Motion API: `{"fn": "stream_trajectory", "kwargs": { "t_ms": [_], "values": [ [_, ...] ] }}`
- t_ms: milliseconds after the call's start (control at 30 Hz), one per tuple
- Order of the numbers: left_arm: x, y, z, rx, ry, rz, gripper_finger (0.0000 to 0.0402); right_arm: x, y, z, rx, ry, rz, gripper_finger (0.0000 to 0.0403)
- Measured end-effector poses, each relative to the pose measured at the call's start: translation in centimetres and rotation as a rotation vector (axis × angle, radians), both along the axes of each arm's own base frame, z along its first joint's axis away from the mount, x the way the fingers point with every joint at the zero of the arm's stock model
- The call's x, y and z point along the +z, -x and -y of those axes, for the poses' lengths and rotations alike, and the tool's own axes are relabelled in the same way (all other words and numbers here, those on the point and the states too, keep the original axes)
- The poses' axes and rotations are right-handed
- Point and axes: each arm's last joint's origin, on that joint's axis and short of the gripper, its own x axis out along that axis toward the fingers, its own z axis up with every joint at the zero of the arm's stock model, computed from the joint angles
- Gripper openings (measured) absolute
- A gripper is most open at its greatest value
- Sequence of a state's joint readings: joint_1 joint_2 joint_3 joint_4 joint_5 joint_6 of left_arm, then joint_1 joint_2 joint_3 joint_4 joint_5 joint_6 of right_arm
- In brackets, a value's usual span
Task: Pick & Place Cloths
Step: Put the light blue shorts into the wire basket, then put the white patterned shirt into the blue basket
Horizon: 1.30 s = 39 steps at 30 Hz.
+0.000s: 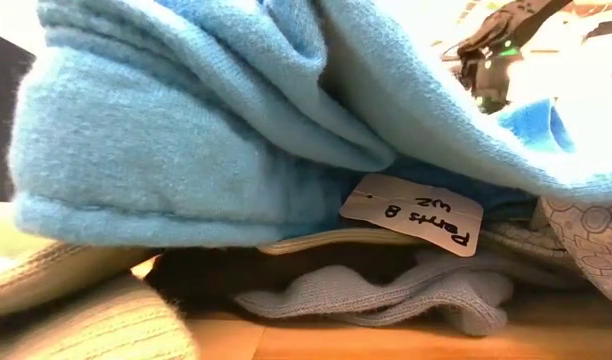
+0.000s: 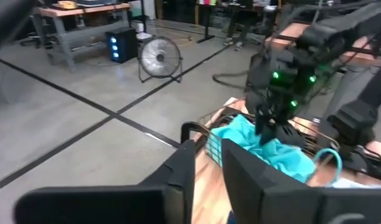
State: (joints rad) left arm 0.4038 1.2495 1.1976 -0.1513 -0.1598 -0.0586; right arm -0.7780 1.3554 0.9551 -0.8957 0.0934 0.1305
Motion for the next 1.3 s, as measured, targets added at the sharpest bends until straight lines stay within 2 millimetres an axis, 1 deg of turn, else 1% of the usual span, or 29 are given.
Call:
{"fn": "stream_trajectory", "kwargs": {
  "t_ms": [100,133,200,267,333,400,467,567,667,833,967,1067,1200,1300],
  "values": [
    [-0.2,0.0,0.2,-0.008,0.01,-0.016,0.0093,1.2,0.6,-0.5,-0.055,0.002,0.014,0.0203],
    [-0.2,0.0,0.3,-0.012,0.015,-0.025,0.0101,1.9,0.6,-0.7,-0.068,0.007,0.044,0.0216],
    [-0.1,0.4,0.8,-0.022,0.019,-0.042,0.0112,3.1,0.5,-1.3,-0.041,-0.003,0.135,0.0232],
    [0.4,0.9,1.7,-0.048,0.002,-0.047,0.012,4.4,0.0,-2.4,0.019,-0.009,0.242,0.0237],
    [0.8,2.0,2.7,-0.078,-0.006,-0.077,0.0124,5.7,-0.9,-3.7,0.072,-0.005,0.339,0.0236],
    [1.3,3.1,3.9,-0.111,-0.005,-0.084,0.0126,6.2,-1.6,-5.5,0.126,-0.024,0.378,0.0231],
    [2.0,4.7,5.3,-0.146,0.0,-0.078,0.0127,6.4,-2.0,-7.5,0.169,-0.066,0.371,0.0225],
    [3.0,7.2,7.1,-0.192,0.01,-0.047,0.0127,6.1,-2.4,-10.7,0.193,-0.167,0.316,0.0216],
    [3.8,9.3,8.5,-0.224,0.012,-0.001,0.0127,5.7,-2.7,-13.9,0.201,-0.252,0.24,0.021],
    [4.8,12.0,9.8,-0.253,-0.01,0.07,0.0127,4.9,-3.1,-18.8,0.181,-0.292,0.157,0.0208],
    [5.0,13.2,10.0,-0.263,-0.012,0.085,0.0127,4.4,-3.0,-21.8,0.131,-0.309,0.127,0.0209],
    [5.1,13.4,10.0,-0.27,-0.021,0.085,0.0127,3.9,-2.9,-23.8,0.09,-0.329,0.098,0.0217],
    [4.9,13.3,10.2,-0.327,-0.043,0.053,0.0135,2.9,-2.8,-26.2,0.075,-0.333,0.043,0.025],
    [4.7,13.2,10.2,-0.337,-0.039,0.032,0.0152,1.6,-3.3,-27.3,0.058,-0.282,-0.001,0.0281]
  ]
}}
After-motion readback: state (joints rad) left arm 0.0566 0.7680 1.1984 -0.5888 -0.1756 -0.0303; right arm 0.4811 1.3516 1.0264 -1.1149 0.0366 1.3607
